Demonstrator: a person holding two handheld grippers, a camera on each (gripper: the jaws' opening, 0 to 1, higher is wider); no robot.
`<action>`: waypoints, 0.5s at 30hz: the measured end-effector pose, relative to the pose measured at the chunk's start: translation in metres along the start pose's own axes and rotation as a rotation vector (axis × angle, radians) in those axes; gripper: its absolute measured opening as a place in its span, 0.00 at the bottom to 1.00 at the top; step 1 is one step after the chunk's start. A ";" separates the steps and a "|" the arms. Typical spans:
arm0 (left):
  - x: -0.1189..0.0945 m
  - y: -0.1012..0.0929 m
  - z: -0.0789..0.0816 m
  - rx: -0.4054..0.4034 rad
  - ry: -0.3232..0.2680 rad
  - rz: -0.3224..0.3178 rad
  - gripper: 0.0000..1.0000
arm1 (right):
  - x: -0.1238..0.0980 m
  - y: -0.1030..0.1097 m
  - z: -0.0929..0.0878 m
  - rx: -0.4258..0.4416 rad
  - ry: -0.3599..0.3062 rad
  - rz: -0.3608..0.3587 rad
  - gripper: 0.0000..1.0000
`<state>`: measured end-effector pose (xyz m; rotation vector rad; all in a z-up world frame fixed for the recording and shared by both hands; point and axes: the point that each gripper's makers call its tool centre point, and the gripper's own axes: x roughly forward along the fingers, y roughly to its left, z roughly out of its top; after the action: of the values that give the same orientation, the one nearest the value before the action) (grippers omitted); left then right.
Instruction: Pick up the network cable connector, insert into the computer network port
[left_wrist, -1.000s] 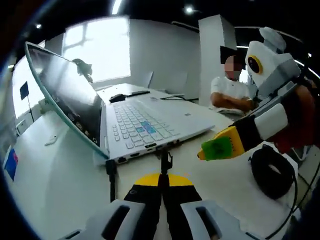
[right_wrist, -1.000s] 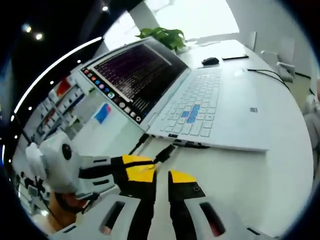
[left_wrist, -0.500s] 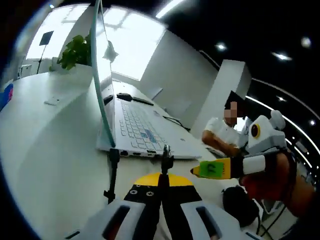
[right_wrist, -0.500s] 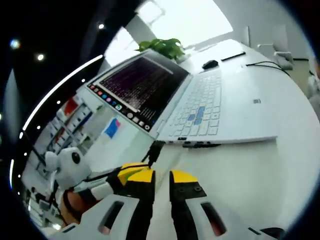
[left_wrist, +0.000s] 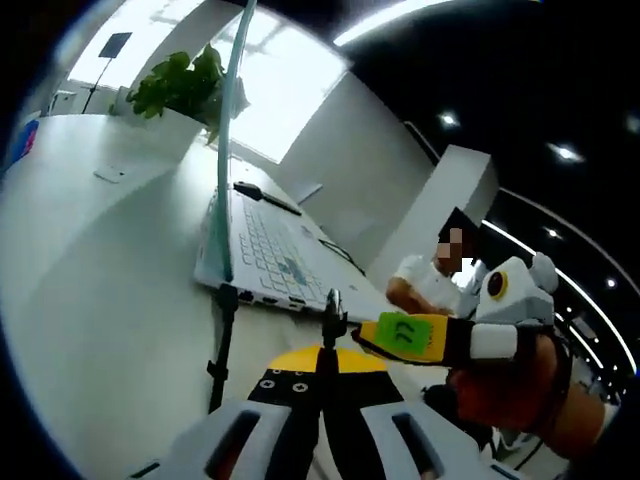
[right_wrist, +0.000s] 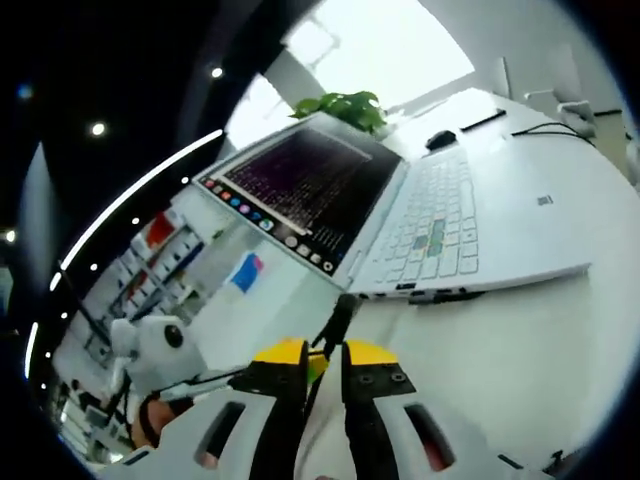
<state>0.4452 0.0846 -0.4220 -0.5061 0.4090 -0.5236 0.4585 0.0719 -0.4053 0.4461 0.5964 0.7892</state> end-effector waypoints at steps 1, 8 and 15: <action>-0.001 -0.001 0.000 -0.002 -0.001 -0.005 0.04 | 0.001 0.000 -0.001 -0.001 0.004 -0.001 0.13; -0.003 0.000 0.002 -0.043 -0.009 -0.039 0.04 | 0.009 -0.002 -0.004 0.012 -0.009 0.009 0.13; -0.003 0.000 0.002 -0.059 -0.018 -0.045 0.04 | 0.012 -0.002 -0.002 0.024 -0.041 0.006 0.09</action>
<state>0.4433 0.0870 -0.4193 -0.5772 0.3977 -0.5512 0.4651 0.0803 -0.4117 0.4857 0.5670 0.7775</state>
